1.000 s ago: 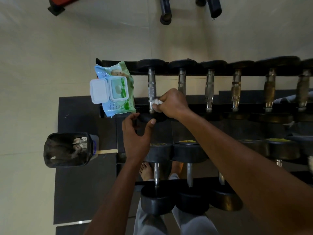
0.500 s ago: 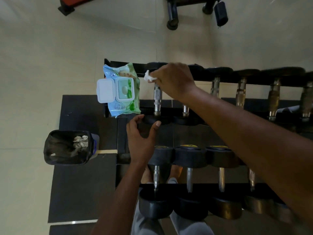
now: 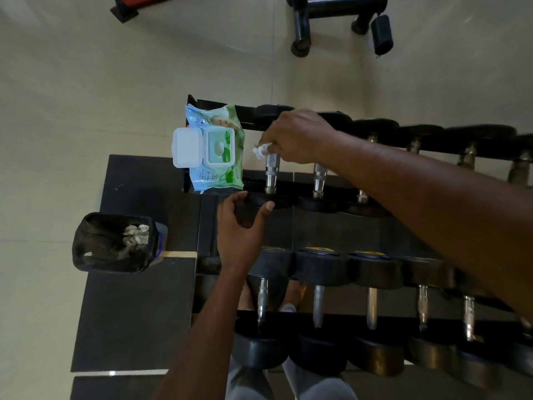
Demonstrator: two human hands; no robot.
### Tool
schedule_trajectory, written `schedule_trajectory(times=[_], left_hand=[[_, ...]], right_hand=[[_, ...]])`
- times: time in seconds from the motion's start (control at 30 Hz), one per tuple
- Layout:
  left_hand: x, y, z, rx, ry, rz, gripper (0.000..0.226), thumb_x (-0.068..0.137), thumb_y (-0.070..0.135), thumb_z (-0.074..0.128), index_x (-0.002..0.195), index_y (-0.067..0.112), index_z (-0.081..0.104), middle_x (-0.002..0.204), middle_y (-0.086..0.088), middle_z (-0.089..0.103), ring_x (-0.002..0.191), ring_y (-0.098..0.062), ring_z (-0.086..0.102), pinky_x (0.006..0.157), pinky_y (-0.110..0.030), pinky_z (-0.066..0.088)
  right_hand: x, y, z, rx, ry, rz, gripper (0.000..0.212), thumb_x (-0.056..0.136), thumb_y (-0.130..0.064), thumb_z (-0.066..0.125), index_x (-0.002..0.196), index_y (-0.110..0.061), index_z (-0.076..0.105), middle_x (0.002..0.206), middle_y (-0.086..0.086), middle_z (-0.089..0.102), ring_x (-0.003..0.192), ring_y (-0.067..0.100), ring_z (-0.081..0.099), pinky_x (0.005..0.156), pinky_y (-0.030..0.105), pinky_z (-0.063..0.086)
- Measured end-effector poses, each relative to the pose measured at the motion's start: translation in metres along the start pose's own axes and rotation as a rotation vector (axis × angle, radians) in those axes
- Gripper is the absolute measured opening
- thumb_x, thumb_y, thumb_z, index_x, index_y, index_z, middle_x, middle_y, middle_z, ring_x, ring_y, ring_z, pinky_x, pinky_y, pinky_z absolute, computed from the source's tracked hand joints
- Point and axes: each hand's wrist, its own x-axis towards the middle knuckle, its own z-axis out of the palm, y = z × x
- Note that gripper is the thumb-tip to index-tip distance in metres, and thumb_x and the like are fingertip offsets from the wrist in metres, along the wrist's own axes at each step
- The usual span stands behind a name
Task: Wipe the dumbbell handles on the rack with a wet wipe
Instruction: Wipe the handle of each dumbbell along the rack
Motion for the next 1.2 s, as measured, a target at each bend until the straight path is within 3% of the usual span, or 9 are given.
schedule_trajectory(times=[0.1,0.23,0.37,0.47,0.6,0.7,0.9,1.07,1.2], left_hand=[[-0.002,-0.001,0.001,-0.013,0.019,-0.021,0.062,0.084,0.064,0.084,0.131,0.031,0.061,0.131,0.016,0.06,0.127,-0.007,0.06,0.107,-0.047,0.054],[-0.005,0.0,0.004,-0.001,0.046,-0.039,0.063,0.083,0.067,0.083,0.13,0.031,0.061,0.129,0.014,0.062,0.125,-0.009,0.06,0.107,-0.045,0.054],[-0.007,-0.004,0.011,-0.039,0.049,-0.065,0.068,0.082,0.071,0.082,0.133,0.031,0.059,0.132,0.01,0.061,0.125,-0.011,0.062,0.106,-0.046,0.055],[-0.012,-0.001,0.02,-0.097,-0.01,-0.12,0.09,0.077,0.07,0.087,0.144,0.022,0.05,0.141,0.004,0.053,0.131,-0.01,0.057,0.113,-0.037,0.051],[-0.01,0.002,0.035,-0.215,0.021,-0.169,0.103,0.062,0.043,0.106,0.141,0.017,0.046,0.137,0.002,0.058,0.118,0.004,0.064,0.1,-0.018,0.054],[-0.004,0.0,0.039,-0.201,0.114,-0.18,0.098,0.054,0.057,0.106,0.132,0.025,0.056,0.131,0.005,0.067,0.121,-0.005,0.066,0.107,-0.033,0.056],[-0.004,-0.003,0.036,-0.167,0.185,-0.132,0.087,0.058,0.059,0.104,0.127,0.023,0.067,0.124,0.006,0.073,0.122,-0.011,0.069,0.108,-0.039,0.057],[0.002,0.002,0.026,-0.108,0.148,-0.069,0.073,0.059,0.055,0.105,0.115,0.023,0.07,0.114,0.005,0.077,0.11,-0.01,0.074,0.097,-0.038,0.062],[0.013,0.008,0.003,-0.204,-0.018,-0.147,0.045,0.076,0.032,0.1,0.11,0.015,0.076,0.107,0.001,0.082,0.105,-0.015,0.077,0.088,-0.029,0.061]], right_hand=[[-0.002,-0.009,0.006,0.006,-0.087,-0.085,0.033,0.107,-0.03,0.056,0.136,-0.029,0.071,0.125,-0.009,0.076,0.104,0.015,0.07,0.079,0.029,0.052],[-0.008,-0.011,0.017,0.046,-0.149,-0.117,0.03,0.105,-0.033,0.059,0.132,-0.029,0.073,0.122,-0.012,0.075,0.1,0.011,0.068,0.065,0.022,0.041],[-0.025,-0.017,0.037,0.379,-0.195,-0.023,0.024,0.101,-0.036,0.07,0.122,-0.026,0.078,0.108,-0.011,0.076,0.093,0.007,0.069,0.078,0.028,0.057],[-0.04,-0.009,0.052,0.844,0.039,0.252,0.028,0.102,-0.032,0.072,0.124,-0.016,0.076,0.106,-0.003,0.075,0.079,0.009,0.071,0.071,0.026,0.059],[-0.05,0.0,0.061,1.141,0.369,0.438,0.024,0.103,-0.026,0.071,0.121,-0.012,0.078,0.112,-0.001,0.076,0.077,0.013,0.073,0.068,0.022,0.06],[-0.047,-0.001,0.067,1.165,0.429,0.448,0.024,0.103,-0.026,0.072,0.119,-0.01,0.079,0.112,-0.003,0.077,0.074,0.015,0.074,0.068,0.024,0.061],[-0.045,-0.001,0.074,1.181,0.451,0.498,0.022,0.104,-0.028,0.07,0.117,-0.013,0.079,0.109,-0.006,0.077,0.071,0.012,0.074,0.066,0.02,0.059],[-0.046,-0.002,0.075,1.178,0.462,0.529,0.025,0.104,-0.03,0.069,0.12,-0.012,0.077,0.107,-0.006,0.076,0.069,0.011,0.074,0.067,0.018,0.058],[-0.046,-0.002,0.076,1.159,0.454,0.552,0.026,0.105,-0.033,0.068,0.121,-0.014,0.077,0.11,-0.007,0.076,0.072,0.013,0.075,0.074,0.021,0.059]])
